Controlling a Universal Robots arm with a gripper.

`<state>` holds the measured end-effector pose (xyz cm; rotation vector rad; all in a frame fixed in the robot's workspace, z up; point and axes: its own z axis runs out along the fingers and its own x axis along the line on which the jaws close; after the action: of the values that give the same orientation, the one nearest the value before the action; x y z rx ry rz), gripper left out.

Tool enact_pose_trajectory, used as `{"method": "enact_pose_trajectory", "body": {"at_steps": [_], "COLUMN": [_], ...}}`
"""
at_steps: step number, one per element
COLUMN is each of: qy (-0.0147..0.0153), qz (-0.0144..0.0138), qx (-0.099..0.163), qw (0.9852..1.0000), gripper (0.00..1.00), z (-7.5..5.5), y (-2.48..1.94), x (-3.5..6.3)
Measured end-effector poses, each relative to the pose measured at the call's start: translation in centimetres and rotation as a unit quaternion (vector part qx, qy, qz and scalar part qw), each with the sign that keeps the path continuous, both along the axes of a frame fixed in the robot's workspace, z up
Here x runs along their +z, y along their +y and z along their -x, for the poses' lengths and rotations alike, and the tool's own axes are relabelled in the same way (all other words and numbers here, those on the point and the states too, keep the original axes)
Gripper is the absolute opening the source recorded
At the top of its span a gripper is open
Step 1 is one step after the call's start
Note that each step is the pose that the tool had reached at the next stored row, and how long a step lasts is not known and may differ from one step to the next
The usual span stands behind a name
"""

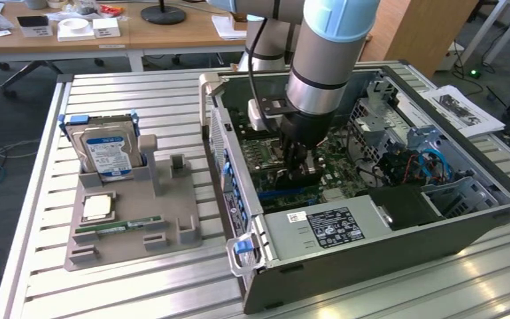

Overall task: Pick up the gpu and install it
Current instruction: 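Insert the gpu into the slot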

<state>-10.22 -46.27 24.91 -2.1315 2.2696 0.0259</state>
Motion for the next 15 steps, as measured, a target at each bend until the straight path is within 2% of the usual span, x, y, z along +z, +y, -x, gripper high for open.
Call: {"method": "enact_pose_trajectory", "body": {"at_steps": [15], "qy": [-0.0002], "qz": [-0.0001], "qx": [-0.001], "qw": [1.0000], "gripper": [0.27], "z": [0.08], "y": [0.00], "x": [-0.25]}}
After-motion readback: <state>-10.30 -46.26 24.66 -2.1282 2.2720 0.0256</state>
